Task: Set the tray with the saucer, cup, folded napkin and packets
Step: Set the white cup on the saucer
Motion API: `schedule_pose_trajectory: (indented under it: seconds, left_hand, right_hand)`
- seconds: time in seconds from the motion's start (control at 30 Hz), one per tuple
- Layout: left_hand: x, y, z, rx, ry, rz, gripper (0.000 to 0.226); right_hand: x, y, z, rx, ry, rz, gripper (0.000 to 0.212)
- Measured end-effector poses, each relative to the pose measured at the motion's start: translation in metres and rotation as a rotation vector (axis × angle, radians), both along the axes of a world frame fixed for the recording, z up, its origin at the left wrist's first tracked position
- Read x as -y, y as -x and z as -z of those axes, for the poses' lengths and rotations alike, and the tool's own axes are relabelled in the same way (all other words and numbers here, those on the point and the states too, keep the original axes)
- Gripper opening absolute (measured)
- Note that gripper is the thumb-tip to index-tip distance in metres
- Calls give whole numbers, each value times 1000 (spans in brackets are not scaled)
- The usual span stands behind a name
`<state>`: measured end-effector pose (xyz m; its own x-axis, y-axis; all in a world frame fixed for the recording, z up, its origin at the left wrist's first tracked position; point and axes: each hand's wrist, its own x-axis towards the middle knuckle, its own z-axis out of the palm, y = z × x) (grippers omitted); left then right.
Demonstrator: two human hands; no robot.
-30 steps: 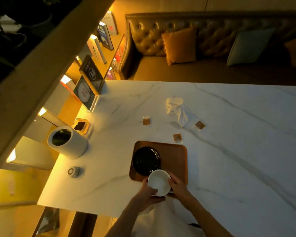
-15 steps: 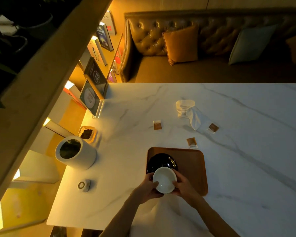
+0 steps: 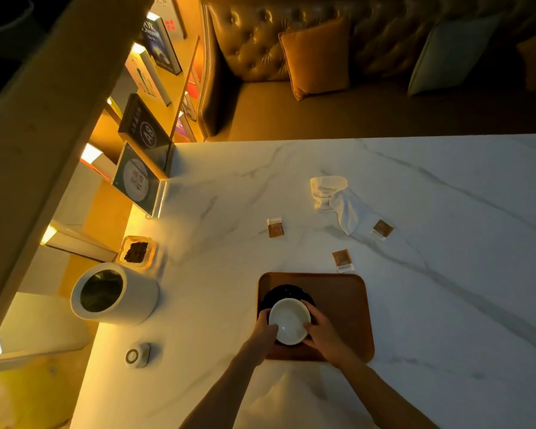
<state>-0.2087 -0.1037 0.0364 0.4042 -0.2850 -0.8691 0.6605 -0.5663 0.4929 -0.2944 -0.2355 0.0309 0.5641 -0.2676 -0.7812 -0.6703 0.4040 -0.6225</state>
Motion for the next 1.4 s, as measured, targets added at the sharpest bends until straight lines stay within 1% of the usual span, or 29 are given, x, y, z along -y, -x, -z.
schedule_pose_trajectory:
  seconds: [0.27,0.57,0.77,1.07,1.23,1.4]
  left_hand:
    - [6,-3,4,11,-38,6,55]
    - [6,-2,3,11,-29,-22,55]
    - [5,-3,2,-2,-32,0,57]
    - [7,-1,2,15,-28,16,56]
    - [5,2,3,34,-20,34,50]
    - [2,-1,1,-27,15,20,47]
  right_hand:
    - [4,-5,7,-22,8,-12,56]
    - [2,-7,8,-20,44,-46,56]
    - [1,-3,5,45,117,-134,55]
    - [1,0,3,66,234,-233,55]
    - [4,1,3,56,219,-263,56]
    - [5,3,2,55,205,-288,55]
